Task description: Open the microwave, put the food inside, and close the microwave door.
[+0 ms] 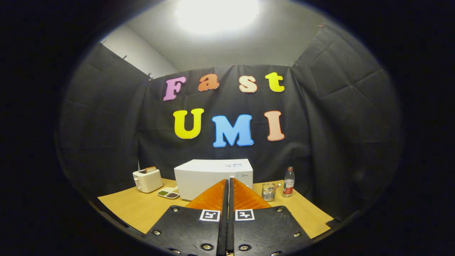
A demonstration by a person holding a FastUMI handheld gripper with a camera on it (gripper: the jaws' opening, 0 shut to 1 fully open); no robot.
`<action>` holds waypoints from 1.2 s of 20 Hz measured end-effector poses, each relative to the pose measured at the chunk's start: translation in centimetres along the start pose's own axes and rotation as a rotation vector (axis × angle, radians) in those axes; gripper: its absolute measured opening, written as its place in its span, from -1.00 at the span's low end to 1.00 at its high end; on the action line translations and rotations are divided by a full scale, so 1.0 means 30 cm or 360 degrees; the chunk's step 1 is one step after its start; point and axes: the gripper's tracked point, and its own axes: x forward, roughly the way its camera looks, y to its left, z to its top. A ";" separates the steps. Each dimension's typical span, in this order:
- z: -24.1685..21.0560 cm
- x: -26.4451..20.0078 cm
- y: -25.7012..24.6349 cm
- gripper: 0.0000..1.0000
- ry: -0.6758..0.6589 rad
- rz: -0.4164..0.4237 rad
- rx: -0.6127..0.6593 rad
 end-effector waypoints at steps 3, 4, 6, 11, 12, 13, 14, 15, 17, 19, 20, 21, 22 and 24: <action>0.054 -0.066 -0.015 -0.98 -0.0037 -0.0057 -0.0070; 0.067 -0.086 -0.005 -0.98 -0.0050 -0.0061 -0.0077; 0.085 -0.125 0.037 -0.98 -0.0074 -0.0030 -0.0093; 0.115 -0.181 0.089 -0.78 -0.0123 0.0020 -0.0098; 0.114 -0.185 0.083 -0.05 -0.0118 -0.0001 -0.0109; 0.117 -0.193 0.081 0.13 -0.0114 -0.0025 -0.0121; 0.116 -0.200 0.089 0.30 -0.0111 -0.0027 -0.0133; 0.116 -0.207 0.106 0.53 -0.0109 -0.0010 -0.0149; 0.111 -0.211 0.139 0.81 -0.0099 0.0053 -0.0146; 0.112 -0.215 0.147 0.90 -0.0090 0.0082 -0.0109; 0.117 -0.215 0.141 0.90 -0.0093 0.0078 -0.0098; 0.118 -0.212 0.129 0.90 -0.0094 0.0066 -0.0093; 0.121 -0.212 0.122 0.90 -0.0099 0.0054 -0.0088; 0.119 -0.207 0.117 0.90 -0.0094 0.0041 -0.0081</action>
